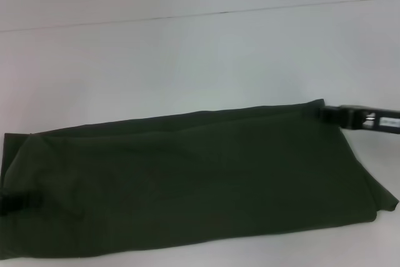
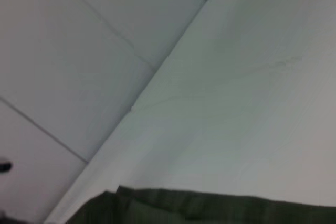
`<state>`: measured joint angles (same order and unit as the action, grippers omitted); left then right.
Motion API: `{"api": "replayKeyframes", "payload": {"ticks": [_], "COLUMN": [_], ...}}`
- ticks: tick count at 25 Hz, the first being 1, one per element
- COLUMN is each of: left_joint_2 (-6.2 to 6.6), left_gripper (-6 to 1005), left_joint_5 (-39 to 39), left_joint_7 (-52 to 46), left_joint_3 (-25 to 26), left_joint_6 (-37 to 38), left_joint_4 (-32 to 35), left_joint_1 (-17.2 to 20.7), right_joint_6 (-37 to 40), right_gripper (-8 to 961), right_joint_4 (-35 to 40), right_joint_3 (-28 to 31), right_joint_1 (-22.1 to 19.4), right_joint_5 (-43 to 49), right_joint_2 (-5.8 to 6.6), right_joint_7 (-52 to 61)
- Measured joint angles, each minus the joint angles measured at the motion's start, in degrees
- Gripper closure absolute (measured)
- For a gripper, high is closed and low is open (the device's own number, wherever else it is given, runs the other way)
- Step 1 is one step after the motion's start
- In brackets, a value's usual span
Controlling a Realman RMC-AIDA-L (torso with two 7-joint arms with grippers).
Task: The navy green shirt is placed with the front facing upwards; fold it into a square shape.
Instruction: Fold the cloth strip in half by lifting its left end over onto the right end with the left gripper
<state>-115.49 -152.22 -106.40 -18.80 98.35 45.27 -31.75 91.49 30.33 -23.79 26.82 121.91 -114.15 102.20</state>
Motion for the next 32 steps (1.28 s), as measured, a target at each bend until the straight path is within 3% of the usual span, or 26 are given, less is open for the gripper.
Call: {"api": "replayKeyframes", "payload": {"ticks": [13, 21, 32], "left_joint_2": [0.01, 0.05, 0.24], "left_gripper": [958, 958, 958], "left_joint_5": [2.1, 2.6, 4.2], "left_joint_7": [-0.3, -0.3, -0.8], "left_joint_3": [0.4, 0.4, 0.5], "left_joint_6": [0.1, 0.2, 2.4], "left_joint_4": [0.3, 0.4, 1.6], "left_joint_1": [0.2, 0.3, -0.1], "right_joint_6": [-5.1, -8.4, -14.6], "right_gripper": [920, 921, 922], "right_joint_4": [-0.6, -1.0, -6.8], "right_joint_3": [-13.5, -18.7, -26.3], "right_joint_1": [6.3, 9.0, 12.8], "right_joint_5": [0.0, 0.0, -0.4], "right_joint_2": [-3.4, -5.31, -5.99], "right_joint_7": [-1.3, -1.4, -6.5]}}
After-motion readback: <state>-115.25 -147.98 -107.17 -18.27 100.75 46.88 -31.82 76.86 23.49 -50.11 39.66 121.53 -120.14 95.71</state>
